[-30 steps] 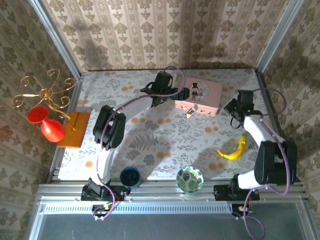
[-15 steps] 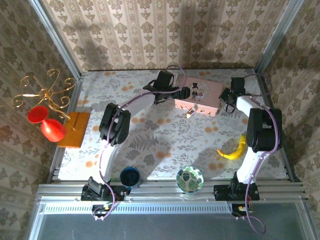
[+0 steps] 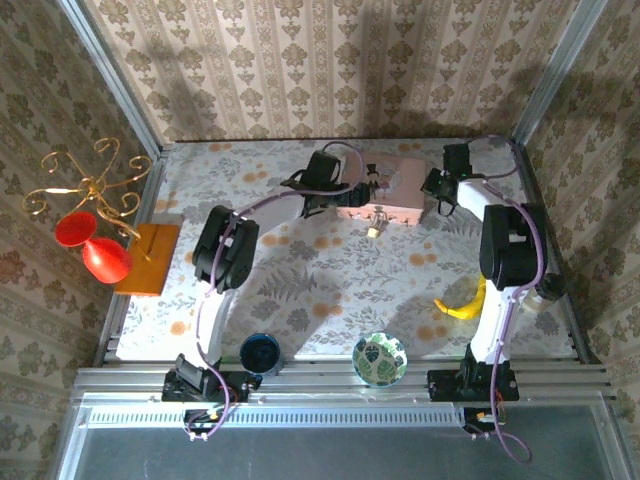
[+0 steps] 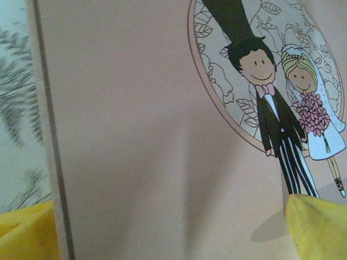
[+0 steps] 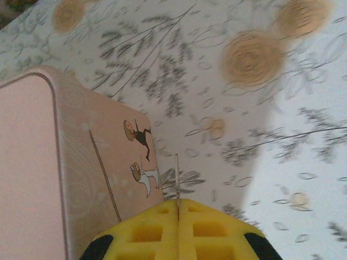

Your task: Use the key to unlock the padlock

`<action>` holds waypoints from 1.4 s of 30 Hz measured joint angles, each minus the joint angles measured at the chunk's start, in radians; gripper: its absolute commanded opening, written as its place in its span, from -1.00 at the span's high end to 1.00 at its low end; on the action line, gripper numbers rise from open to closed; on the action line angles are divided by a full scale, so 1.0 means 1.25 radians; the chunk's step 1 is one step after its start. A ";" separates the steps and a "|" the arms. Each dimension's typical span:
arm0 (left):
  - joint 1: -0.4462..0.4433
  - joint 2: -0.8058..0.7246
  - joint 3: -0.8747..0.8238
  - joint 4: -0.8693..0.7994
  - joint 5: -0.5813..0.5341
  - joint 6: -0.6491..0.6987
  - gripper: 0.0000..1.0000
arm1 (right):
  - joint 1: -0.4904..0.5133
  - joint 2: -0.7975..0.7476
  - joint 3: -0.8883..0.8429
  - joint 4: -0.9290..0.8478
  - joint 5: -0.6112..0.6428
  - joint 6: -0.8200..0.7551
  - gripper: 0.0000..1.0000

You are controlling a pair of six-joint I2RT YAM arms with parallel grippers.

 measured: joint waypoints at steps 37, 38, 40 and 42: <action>-0.130 -0.651 -0.684 0.086 -0.386 -0.292 -1.00 | 0.103 -0.194 -0.113 -0.063 0.013 0.016 1.00; -0.144 -0.645 -0.687 0.086 -0.395 -0.304 -1.00 | 0.102 -0.217 -0.132 -0.062 0.018 0.016 1.00; -0.178 -0.617 -0.680 0.086 -0.415 -0.334 -1.00 | 0.104 -0.262 -0.174 -0.062 0.026 0.016 1.00; -0.205 -0.579 -0.656 0.078 -0.431 -0.352 -0.98 | 0.104 -0.296 -0.211 -0.063 0.028 0.016 1.00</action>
